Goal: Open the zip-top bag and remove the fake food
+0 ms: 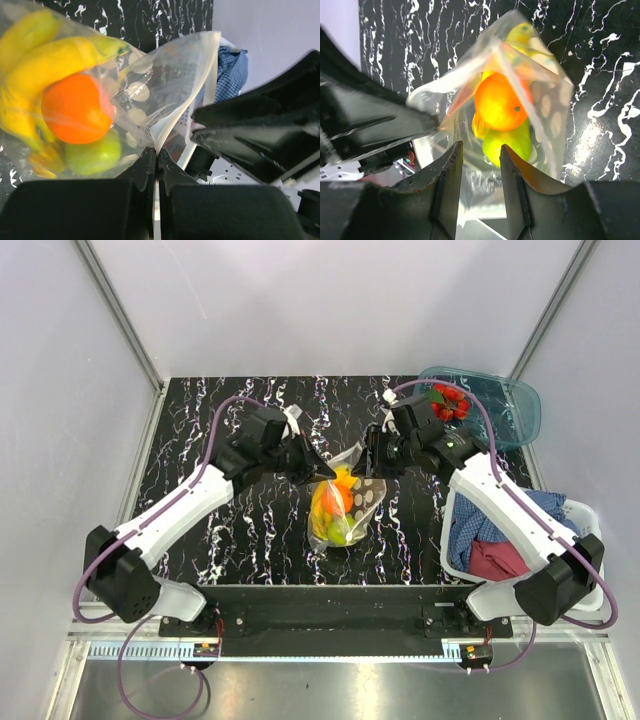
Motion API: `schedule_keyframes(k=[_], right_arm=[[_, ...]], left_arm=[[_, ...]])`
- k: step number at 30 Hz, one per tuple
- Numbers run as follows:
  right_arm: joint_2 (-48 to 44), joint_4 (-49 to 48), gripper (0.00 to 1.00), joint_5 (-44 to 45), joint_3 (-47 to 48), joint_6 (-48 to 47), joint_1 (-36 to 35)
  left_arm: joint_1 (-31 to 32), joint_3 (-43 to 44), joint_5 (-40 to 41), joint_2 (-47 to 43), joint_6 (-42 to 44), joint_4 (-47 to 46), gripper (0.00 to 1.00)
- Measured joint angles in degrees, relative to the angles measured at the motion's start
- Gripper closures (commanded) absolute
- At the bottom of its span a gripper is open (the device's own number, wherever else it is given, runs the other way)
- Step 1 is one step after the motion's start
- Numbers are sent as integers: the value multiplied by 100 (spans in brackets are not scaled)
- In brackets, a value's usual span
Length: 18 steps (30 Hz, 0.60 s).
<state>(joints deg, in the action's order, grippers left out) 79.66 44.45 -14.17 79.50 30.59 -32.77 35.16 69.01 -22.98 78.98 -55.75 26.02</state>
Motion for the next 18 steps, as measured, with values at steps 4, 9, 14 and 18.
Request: schedule_keyframes(k=[4,9,14,18], right_arm=[[-42,-33,55,2,-118,-24,-61],[-9,-551,55,-140,-706,157,-72],[302,-966,47,-315,-1231,295,-72],[420,-1515,32,-380,-1521,352,-72]], left_arm=[[37,11,-46,229,-83,-48,100],[70,131,-103,356,-157,-116,100],[120,225,-131,479,-223,-186,100],[221,304,-208,660,-323,-225,100]])
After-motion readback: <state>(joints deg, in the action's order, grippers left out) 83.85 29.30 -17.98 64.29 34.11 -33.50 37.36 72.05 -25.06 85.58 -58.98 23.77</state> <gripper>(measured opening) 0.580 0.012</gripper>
